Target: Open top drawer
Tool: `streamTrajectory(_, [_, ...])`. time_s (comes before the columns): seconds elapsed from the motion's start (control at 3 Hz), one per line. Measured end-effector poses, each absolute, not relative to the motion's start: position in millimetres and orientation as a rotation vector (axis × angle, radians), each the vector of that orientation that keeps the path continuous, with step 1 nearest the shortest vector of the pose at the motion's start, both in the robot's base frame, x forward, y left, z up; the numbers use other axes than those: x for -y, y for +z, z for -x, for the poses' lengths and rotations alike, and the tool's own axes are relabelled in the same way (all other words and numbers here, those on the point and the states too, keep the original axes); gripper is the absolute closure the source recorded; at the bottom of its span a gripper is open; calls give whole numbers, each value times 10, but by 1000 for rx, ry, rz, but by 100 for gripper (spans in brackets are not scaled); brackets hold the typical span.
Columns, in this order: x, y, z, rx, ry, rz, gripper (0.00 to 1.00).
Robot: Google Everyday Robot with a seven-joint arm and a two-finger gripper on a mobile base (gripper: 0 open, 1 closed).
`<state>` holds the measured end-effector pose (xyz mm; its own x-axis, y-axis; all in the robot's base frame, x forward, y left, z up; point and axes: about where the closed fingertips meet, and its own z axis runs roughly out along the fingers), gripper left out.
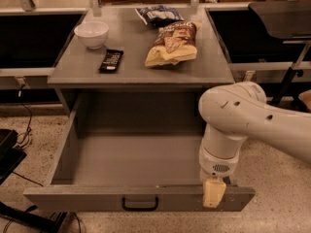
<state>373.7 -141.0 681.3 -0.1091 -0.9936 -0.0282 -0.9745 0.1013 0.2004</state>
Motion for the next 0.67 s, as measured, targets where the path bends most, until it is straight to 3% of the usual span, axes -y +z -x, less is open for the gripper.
streamTrajectory(0.33, [1518, 7395, -3811, 2279, -190, -2118, 0])
streamTrajectory(0.67, [1604, 8137, -3809, 2273, -53, -2326, 0])
